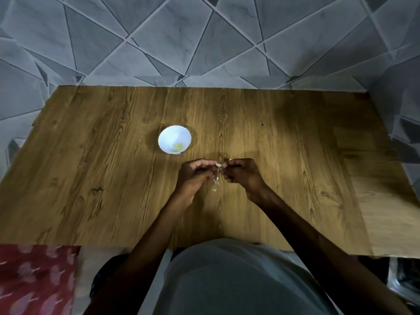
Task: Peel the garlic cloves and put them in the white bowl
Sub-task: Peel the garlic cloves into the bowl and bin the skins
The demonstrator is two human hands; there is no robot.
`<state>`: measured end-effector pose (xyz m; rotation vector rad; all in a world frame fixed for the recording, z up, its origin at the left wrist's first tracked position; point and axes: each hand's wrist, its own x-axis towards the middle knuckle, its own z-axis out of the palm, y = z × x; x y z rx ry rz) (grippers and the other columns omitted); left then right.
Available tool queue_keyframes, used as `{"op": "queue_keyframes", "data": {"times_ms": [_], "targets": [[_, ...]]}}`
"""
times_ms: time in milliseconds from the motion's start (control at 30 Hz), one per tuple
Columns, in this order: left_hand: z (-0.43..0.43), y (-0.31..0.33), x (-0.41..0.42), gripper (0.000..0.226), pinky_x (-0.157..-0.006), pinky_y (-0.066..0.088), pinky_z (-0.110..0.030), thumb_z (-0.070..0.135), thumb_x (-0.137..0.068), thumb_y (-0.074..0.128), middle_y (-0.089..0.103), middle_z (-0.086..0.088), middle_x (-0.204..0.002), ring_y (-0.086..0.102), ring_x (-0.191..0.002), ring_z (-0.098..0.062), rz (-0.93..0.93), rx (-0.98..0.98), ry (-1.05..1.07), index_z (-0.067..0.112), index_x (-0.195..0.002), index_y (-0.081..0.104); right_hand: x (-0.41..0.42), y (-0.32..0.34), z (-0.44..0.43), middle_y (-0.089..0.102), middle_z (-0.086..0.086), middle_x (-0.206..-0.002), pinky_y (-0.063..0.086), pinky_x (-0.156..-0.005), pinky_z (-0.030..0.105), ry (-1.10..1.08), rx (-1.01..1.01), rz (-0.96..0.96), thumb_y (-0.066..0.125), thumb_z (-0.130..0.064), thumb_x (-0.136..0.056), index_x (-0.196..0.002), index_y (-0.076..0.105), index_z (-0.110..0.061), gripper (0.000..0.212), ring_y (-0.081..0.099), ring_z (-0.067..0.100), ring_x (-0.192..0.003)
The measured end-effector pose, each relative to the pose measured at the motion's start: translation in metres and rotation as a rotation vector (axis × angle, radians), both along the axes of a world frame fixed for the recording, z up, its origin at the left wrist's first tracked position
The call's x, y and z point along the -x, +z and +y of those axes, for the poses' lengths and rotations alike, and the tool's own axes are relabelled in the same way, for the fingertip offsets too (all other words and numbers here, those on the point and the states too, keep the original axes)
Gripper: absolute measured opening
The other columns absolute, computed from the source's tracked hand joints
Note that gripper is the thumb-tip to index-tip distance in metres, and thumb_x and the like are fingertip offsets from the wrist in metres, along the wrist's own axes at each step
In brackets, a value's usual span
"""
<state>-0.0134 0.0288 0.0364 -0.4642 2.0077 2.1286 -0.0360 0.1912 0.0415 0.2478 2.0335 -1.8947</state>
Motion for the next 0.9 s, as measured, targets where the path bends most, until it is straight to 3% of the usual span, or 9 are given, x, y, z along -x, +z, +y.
{"op": "queue_keyframes", "data": {"times_ms": [100,233,300,400,533,633,767,900], "targets": [[-0.003,-0.012,0.001,0.018,-0.080,0.057,-0.039,0.005,-0.079,0.073,0.074,-0.001,-0.078,0.070,-0.077,-0.018,0.059,0.232,-0.045,0.022,-0.084,0.076,-0.003,0.002,0.001,0.061,0.016,-0.080,0.048,-0.058,0.023,-0.041,0.145,-0.198,0.065,-0.005,-0.092,-0.103,0.068,0.008,0.017,0.056,0.014,-0.062],[-0.006,-0.024,0.001,0.021,-0.079,0.059,-0.038,0.008,-0.082,0.073,0.074,0.005,-0.079,0.071,-0.077,-0.014,0.040,0.417,-0.078,0.029,-0.081,0.073,-0.003,-0.008,0.005,0.062,0.012,-0.080,0.049,-0.062,0.024,-0.004,0.177,-0.221,0.064,-0.008,-0.093,-0.099,0.069,0.002,0.012,0.057,0.013,-0.065],[-0.009,-0.034,0.002,0.021,-0.080,0.060,-0.040,0.004,-0.085,0.068,0.075,0.003,-0.083,0.071,-0.078,-0.016,-0.004,0.461,-0.100,0.024,-0.087,0.073,-0.002,-0.018,0.006,0.064,0.010,-0.076,0.049,-0.061,0.024,-0.026,0.067,-0.195,0.064,-0.008,-0.093,-0.098,0.071,0.001,0.012,0.057,0.013,-0.064],[-0.015,-0.048,0.004,0.023,-0.083,0.058,-0.039,-0.001,-0.082,0.065,0.075,0.004,-0.085,0.070,-0.079,-0.013,-0.057,0.568,-0.113,0.019,-0.084,0.076,0.004,-0.037,0.004,0.069,0.005,-0.071,0.052,-0.064,0.029,0.006,-0.268,-0.060,0.065,-0.015,-0.093,-0.084,0.073,-0.011,0.012,0.062,0.013,-0.063],[-0.022,-0.051,0.006,0.007,-0.074,0.055,-0.027,0.013,-0.077,0.076,0.074,0.005,-0.077,0.068,-0.073,-0.010,-0.092,0.646,-0.085,0.020,-0.077,0.076,0.019,-0.052,-0.009,0.074,0.007,-0.085,0.057,-0.076,0.034,0.198,-0.607,0.145,0.066,-0.017,-0.091,-0.089,0.075,-0.007,0.014,0.070,0.019,-0.080],[-0.031,-0.053,0.011,0.005,-0.075,0.052,-0.026,0.021,-0.083,0.071,0.074,0.005,-0.083,0.068,-0.079,-0.012,-0.117,0.708,-0.076,0.020,-0.083,0.076,0.034,-0.047,-0.027,0.073,0.005,-0.087,0.052,-0.065,0.023,0.264,-0.639,0.229,0.066,-0.011,-0.090,-0.090,0.074,-0.006,0.010,0.069,0.017,-0.078],[-0.045,-0.051,0.018,0.016,-0.076,0.045,-0.022,0.020,-0.090,0.064,0.073,0.000,-0.098,0.066,-0.090,-0.017,-0.138,0.745,-0.067,0.013,-0.098,0.075,0.058,-0.047,-0.056,0.074,0.011,-0.087,0.056,-0.070,0.035,0.372,-0.708,0.342,0.063,-0.008,-0.087,-0.084,0.074,-0.005,0.012,0.069,0.025,-0.078],[-0.055,-0.051,0.020,0.007,-0.073,0.040,-0.019,0.018,-0.084,0.070,0.074,0.001,-0.094,0.063,-0.082,-0.010,-0.125,0.739,-0.047,0.015,-0.088,0.075,0.074,-0.057,-0.069,0.074,0.015,-0.093,0.053,-0.078,0.037,0.455,-0.780,0.382,0.061,-0.010,-0.086,-0.090,0.075,-0.006,0.016,0.069,0.035,-0.089]]}}
